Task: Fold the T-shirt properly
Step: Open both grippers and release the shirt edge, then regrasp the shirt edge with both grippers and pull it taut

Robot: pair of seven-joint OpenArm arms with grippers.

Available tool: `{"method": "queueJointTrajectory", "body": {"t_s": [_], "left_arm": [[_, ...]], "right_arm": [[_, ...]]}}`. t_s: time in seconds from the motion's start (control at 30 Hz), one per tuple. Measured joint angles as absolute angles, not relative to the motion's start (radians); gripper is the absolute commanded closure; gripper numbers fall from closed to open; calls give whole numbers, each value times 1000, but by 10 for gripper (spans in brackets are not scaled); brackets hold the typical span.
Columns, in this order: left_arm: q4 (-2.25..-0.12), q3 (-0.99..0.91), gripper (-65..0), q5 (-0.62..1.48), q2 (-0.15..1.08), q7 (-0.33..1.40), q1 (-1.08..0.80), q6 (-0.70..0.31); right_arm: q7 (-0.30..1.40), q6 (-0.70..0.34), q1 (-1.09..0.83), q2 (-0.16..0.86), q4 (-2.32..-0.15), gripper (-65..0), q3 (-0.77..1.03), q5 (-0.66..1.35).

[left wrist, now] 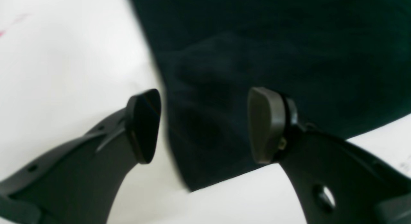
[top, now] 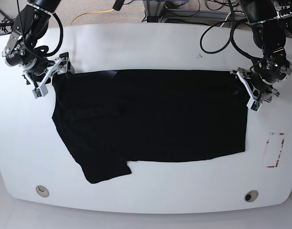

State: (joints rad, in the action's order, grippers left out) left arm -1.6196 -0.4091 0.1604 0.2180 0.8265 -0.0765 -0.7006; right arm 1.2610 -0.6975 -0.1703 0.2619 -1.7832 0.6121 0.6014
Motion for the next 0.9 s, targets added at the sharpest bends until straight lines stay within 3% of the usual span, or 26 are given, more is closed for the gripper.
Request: {"method": "queueJointTrajectory", "body": {"t_s": [0.5,0.9], "left_arm": [[-1448,-414,-389,174,192,733,-58,-697],[-1375,-410,-389,207,243,686,-50,-708]], "right_arm": [[1129,-696,-135,280,-1547,-574,609,607],[1121,-696,-100,455,-1406,-575,602,606]]}}
